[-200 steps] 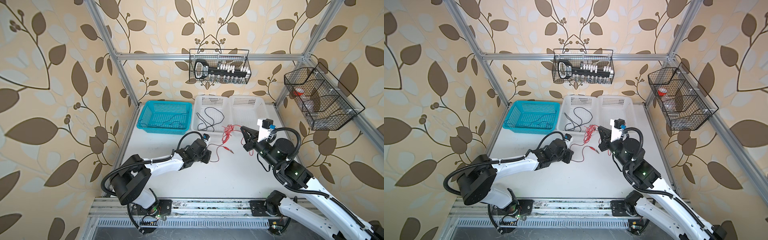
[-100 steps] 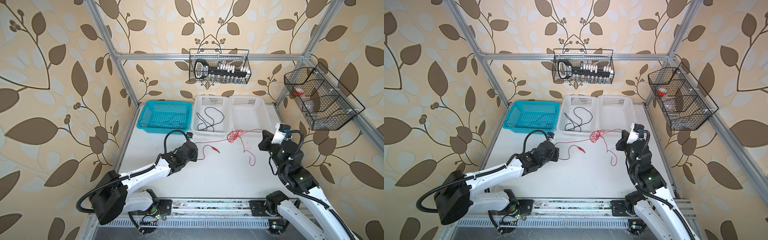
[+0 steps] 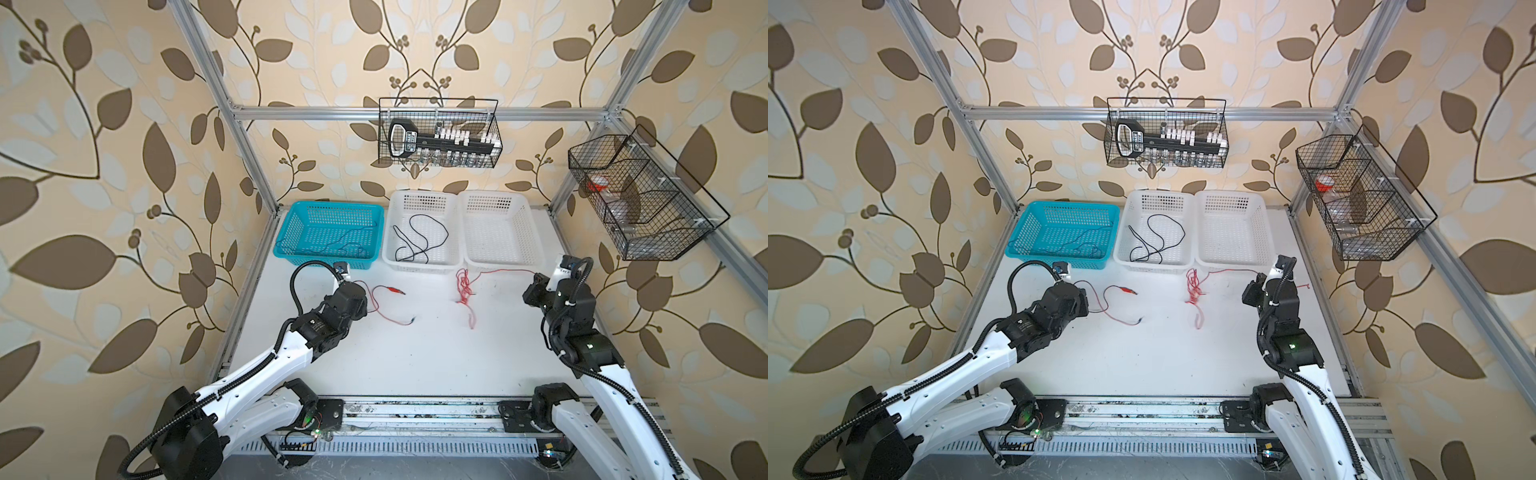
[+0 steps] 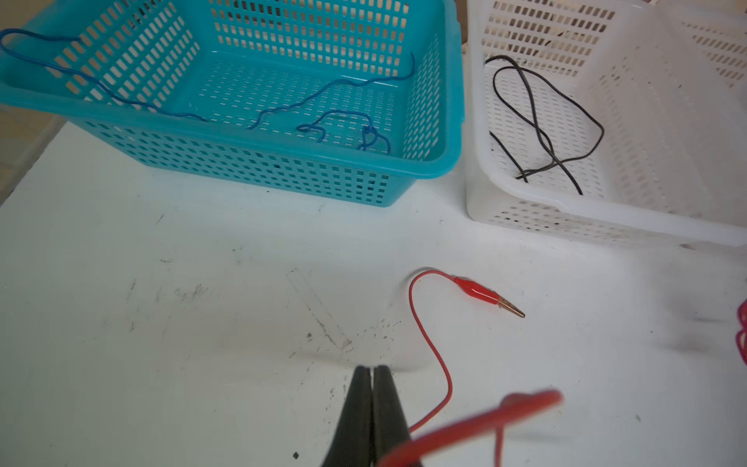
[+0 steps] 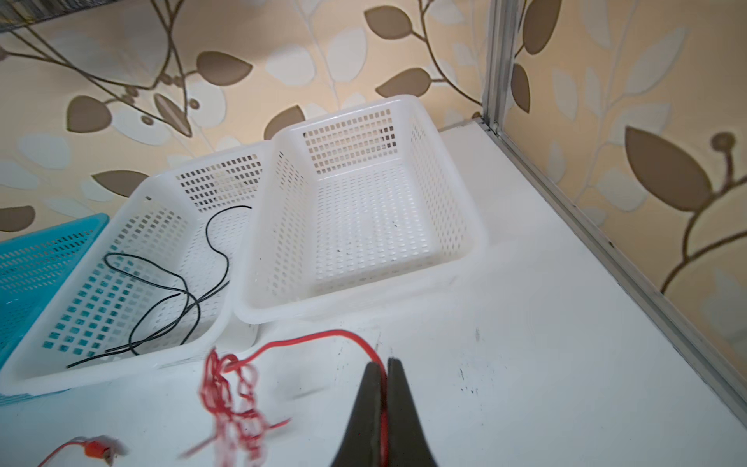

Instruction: Untangle the cables

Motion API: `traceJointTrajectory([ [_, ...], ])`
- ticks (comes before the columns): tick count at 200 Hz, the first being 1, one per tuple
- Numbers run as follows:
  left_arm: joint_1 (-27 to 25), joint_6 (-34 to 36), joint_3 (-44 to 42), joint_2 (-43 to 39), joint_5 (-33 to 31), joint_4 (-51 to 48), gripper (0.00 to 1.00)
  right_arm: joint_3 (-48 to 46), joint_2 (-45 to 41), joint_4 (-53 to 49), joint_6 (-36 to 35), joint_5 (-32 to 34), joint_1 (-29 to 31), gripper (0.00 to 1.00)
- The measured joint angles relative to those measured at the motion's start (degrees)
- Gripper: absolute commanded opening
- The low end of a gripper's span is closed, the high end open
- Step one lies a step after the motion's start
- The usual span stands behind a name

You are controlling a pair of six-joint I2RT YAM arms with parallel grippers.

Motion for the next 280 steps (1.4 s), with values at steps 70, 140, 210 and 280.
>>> traceJointTrajectory([
  [70,0.3,-0.5,-0.7,-1.5,-0.5,-0.6,0.0,-1.9,0.0,2.1,0.7,-6.2,-1.9,0.0],
  [140,0.3,1.9,-0.4,-1.2,11.2,4.7,0.0,-4.5,2.8,8.8,0.5,-19.4,2.3,0.09],
  [210,0.1,5.6,8.7,5.5,27.9,6.6,0.0,-4.5,3.5,14.7,-4.9,-21.0,16.8,0.53],
  [280,-0.1,6.3,14.7,9.4,37.9,7.1,0.0,-4.5,8.1,22.4,-9.9,-25.8,28.6,0.75],
])
